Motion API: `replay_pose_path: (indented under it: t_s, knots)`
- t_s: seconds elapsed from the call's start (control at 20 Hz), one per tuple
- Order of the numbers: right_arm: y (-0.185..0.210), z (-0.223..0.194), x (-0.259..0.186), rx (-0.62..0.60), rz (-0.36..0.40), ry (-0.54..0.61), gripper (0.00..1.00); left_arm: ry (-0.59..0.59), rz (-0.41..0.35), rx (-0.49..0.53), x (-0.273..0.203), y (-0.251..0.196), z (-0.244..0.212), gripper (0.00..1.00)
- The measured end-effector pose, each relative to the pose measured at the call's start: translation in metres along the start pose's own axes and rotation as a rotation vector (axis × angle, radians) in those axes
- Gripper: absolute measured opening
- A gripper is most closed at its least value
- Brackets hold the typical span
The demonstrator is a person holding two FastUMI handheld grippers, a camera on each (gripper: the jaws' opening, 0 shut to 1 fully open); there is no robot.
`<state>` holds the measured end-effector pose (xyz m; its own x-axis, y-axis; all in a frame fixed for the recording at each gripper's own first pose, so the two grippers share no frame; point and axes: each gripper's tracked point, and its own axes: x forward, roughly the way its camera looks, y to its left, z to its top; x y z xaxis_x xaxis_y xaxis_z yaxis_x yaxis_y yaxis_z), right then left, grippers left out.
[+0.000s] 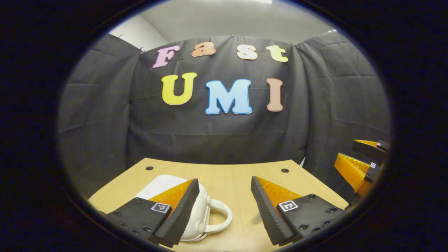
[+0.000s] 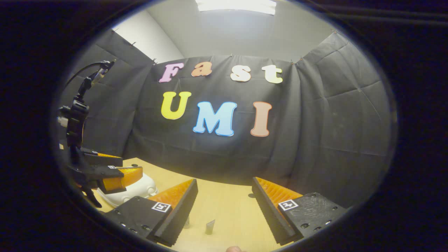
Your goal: First open the suitcase, pack the skin care products into it, and then close the suitcase.
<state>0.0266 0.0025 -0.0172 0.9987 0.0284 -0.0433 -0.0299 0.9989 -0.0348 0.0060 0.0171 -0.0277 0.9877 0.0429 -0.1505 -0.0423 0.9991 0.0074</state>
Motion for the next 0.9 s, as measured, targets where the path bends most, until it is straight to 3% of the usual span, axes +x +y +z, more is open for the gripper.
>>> replay_pose_path:
  t_s: [0.45,0.9]
  knots:
    - [-0.009,-0.018,0.019,0.050,-0.060,0.079,0.95,0.452,-0.139,-0.054,-0.001,-0.019,-0.062,0.96]
    - [-0.012,-0.029,0.025,0.067,-0.055,0.106,0.95,0.837,-0.112,-0.130,0.019,-0.018,-0.137,0.95]
